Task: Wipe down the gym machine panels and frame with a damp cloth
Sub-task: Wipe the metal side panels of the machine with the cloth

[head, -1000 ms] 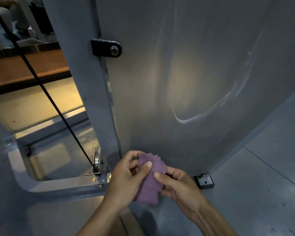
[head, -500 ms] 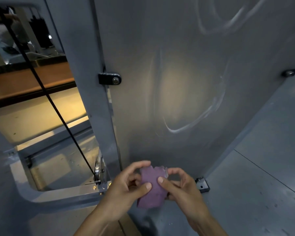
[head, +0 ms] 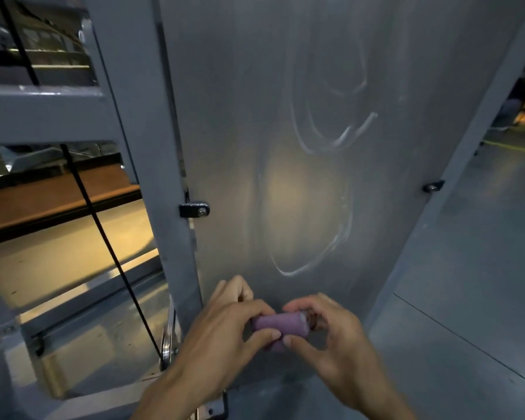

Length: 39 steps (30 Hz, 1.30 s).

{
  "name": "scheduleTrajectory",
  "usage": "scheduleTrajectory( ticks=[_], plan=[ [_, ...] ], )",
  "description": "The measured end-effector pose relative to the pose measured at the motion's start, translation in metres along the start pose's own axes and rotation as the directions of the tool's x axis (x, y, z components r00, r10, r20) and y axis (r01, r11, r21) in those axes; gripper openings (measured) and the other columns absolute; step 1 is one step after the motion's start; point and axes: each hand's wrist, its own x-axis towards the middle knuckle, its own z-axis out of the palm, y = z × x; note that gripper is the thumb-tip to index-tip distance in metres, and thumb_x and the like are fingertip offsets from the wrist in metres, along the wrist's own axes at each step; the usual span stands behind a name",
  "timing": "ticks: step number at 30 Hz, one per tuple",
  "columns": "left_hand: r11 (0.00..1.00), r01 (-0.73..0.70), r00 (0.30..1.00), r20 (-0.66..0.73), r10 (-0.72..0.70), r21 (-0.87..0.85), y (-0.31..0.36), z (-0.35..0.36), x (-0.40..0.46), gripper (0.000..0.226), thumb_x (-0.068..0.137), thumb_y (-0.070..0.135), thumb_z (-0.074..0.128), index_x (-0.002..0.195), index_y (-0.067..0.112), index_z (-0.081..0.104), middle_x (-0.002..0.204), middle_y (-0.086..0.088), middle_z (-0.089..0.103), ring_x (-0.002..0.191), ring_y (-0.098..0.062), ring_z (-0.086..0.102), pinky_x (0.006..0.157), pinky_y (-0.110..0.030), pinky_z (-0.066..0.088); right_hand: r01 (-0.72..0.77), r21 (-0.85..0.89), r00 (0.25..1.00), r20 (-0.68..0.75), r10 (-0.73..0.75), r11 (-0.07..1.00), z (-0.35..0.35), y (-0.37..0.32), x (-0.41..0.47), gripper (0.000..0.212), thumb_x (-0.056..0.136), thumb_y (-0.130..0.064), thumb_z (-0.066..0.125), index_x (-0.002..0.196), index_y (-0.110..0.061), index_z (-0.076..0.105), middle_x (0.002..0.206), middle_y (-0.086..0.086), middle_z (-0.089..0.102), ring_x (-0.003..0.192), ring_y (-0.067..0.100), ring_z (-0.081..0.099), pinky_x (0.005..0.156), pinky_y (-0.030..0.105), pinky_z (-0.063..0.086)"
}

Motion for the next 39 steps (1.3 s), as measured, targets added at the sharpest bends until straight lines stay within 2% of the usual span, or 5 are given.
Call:
scheduleTrajectory(
  ticks=[14, 21, 27, 33, 39],
  plan=[
    [0.806, -0.150, 0.988, -0.067, 0.137, -0.573, 0.052, -0.050, 0.055, 0.020, 0.097, 0.041, 0.065, 0.101, 0.024, 0.073, 0.090, -0.002, 0.074, 0.084, -0.006, 0.064, 0.077, -0.031, 0.051, -0.302, 0.687, 0.953, 0.208, 0.219, 0.661, -0.052, -0.057, 0.024, 0.072, 0.060, -0.060, 0.091, 0.120, -0.025, 0.072, 0.120, 0.013, 0.073, 0.107, 0.026, 0.070, 0.082, 0.041, 0.058],
    [0.680, -0.150, 0.988, -0.126, 0.084, -0.717, 0.082, -0.048, 0.078, 0.041, 0.086, 0.060, 0.064, 0.096, 0.022, 0.074, 0.078, 0.002, 0.068, 0.077, -0.007, 0.057, 0.071, -0.026, 0.046, -0.155, 0.868, 0.954, 0.007, 0.300, 0.472, -0.062, -0.070, 0.043, 0.090, 0.019, -0.044, 0.105, 0.097, -0.006, 0.081, 0.105, 0.026, 0.074, 0.091, 0.031, 0.074, 0.064, 0.035, 0.060],
    [0.933, -0.317, 0.926, -0.266, 0.266, -0.170, 0.099, -0.074, 0.097, 0.034, 0.090, 0.070, 0.046, 0.112, 0.051, 0.062, 0.102, 0.029, 0.069, 0.099, 0.008, 0.065, 0.090, -0.016, 0.049, 0.123, 0.842, 0.872, -0.345, 0.348, 0.525, -0.099, -0.068, 0.066, 0.092, 0.007, -0.048, 0.103, 0.088, -0.009, 0.083, 0.097, 0.024, 0.076, 0.081, 0.027, 0.076, 0.066, 0.033, 0.064],
    [0.727, -0.417, 0.513, -0.519, 0.684, 0.546, 0.079, -0.165, 0.124, 0.031, 0.100, 0.029, 0.053, 0.115, 0.012, 0.075, 0.117, 0.002, 0.069, 0.111, -0.018, 0.063, 0.101, -0.031, 0.046, 0.217, 0.312, 0.780, -0.625, 0.028, 0.925, -0.198, -0.065, 0.096, 0.003, 0.092, -0.017, 0.069, 0.094, -0.020, 0.069, 0.080, 0.004, 0.072, 0.065, 0.017, 0.063, 0.045, 0.030, 0.050],
    [0.647, -0.106, 0.457, -0.540, 0.706, 0.755, 0.033, -0.195, 0.138, 0.039, 0.102, 0.023, 0.047, 0.123, 0.004, 0.073, 0.135, -0.014, 0.065, 0.127, -0.035, 0.057, 0.109, -0.057, 0.042, 0.010, -0.364, 0.700, -0.662, -0.267, 0.931, -0.289, -0.075, 0.177, 0.011, 0.100, -0.032, 0.062, 0.098, -0.025, 0.053, 0.078, -0.006, 0.068, 0.067, 0.014, 0.066, 0.056, 0.045, 0.057]
  ],
)
